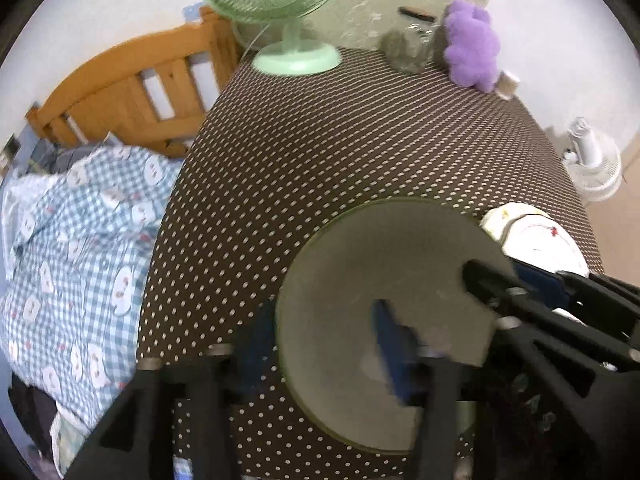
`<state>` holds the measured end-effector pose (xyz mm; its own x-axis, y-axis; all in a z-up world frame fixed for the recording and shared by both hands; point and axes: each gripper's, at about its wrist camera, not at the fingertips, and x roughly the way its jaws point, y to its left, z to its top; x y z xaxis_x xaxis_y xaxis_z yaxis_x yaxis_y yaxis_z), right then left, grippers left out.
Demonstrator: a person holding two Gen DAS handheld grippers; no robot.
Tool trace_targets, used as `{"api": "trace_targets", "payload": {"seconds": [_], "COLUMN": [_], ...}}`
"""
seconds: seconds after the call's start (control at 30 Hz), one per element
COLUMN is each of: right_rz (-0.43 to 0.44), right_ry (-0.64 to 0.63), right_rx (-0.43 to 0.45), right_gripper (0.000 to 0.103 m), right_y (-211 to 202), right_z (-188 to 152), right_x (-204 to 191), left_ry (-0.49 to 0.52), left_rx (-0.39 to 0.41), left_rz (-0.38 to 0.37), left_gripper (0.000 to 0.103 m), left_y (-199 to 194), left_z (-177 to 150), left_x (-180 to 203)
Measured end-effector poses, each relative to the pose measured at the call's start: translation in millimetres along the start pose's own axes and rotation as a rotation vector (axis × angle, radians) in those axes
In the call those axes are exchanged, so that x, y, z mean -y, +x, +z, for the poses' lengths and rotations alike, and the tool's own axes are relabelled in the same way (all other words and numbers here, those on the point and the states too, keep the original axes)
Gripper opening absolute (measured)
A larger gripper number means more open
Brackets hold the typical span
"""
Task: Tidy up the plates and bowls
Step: 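Lower the cream bowl into the other cream bowl and open both tools, then close both tools on the rims of the nested cream bowls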
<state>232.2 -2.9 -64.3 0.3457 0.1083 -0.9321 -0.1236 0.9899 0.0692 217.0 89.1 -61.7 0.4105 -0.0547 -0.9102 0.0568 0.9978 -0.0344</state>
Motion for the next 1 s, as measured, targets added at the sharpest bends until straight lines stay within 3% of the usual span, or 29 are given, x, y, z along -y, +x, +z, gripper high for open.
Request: {"api": "trace_targets", "payload": {"seconds": [0.03,0.1,0.13,0.43,1.0], "right_rz": [0.006,0.01,0.015,0.053,0.089], "right_ry": [0.002,0.011,0.02,0.071,0.147], "right_rx": [0.005,0.015,0.024,0.01,-0.033], "right_gripper": [0.033,0.068,0.072,0.073,0.072], "right_y": [-0.8,-2.3,-3.3,6.9,36.0], "right_z": [0.5,0.5,0.0,-0.9,-5.6], "right_x": [1.1,3.5,4.8,10.1,11.3], "left_ry": [0.011,0.023,0.018,-0.004,-0.004], "left_rx": [0.011,0.023,0.027,0.021,-0.017], "left_rz": [0.016,0.0,-0.006,-0.052,-0.057], "left_gripper": [0.068,0.074,0.075,0.086,0.083], "left_y": [-1.0,-2.1,-2.6,6.4,31.7], "left_z": [-0.5,0.6,1.5,1.2,-0.7], "left_x": [1.3,1.2,0.2,-8.9,-7.9]}}
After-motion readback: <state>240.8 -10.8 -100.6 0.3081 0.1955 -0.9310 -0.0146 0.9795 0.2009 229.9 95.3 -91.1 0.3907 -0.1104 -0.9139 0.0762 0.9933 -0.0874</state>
